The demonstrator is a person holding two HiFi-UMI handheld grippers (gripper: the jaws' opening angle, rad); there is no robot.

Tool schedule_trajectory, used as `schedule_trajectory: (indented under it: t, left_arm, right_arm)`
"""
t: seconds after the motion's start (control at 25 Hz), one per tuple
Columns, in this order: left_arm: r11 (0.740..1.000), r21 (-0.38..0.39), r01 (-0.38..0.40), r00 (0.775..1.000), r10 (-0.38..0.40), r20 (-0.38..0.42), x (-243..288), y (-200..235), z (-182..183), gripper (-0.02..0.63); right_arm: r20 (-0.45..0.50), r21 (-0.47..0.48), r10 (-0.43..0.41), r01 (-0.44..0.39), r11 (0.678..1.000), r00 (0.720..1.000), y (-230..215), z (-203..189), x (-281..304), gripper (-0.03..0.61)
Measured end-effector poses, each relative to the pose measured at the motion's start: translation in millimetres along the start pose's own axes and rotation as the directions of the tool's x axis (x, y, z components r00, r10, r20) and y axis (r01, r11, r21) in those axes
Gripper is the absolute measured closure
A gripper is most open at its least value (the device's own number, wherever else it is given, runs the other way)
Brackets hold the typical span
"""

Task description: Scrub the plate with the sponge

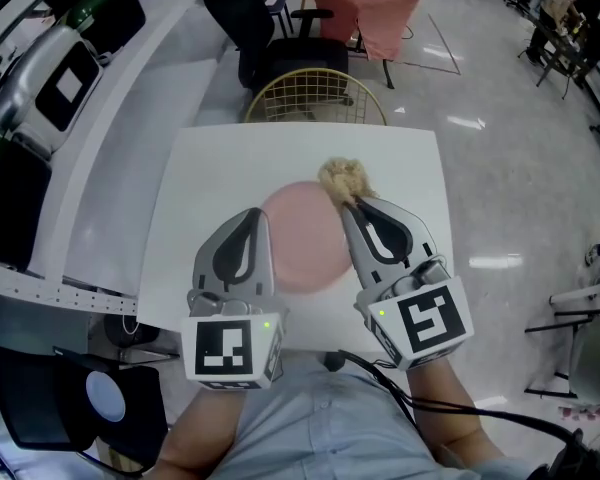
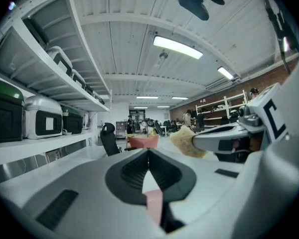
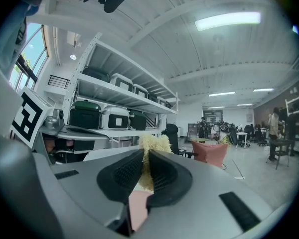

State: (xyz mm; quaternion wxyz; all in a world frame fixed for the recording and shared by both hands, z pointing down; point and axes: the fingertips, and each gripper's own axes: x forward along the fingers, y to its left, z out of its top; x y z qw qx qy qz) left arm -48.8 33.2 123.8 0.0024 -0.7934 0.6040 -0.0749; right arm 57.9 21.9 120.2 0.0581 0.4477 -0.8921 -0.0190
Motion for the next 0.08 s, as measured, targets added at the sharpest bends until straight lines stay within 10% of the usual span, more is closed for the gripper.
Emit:
schedule_trajectory:
  t: [0.08]
  left_arm:
    - [1.000, -0.002, 0.000, 1.000, 0.000, 0.001, 3.0, -0.6, 0.3, 0.598]
  right_arm:
    - [0.000, -0.001, 0.002, -0.002, 1.000, 1.000, -2.1, -0.8, 1.3, 0.541]
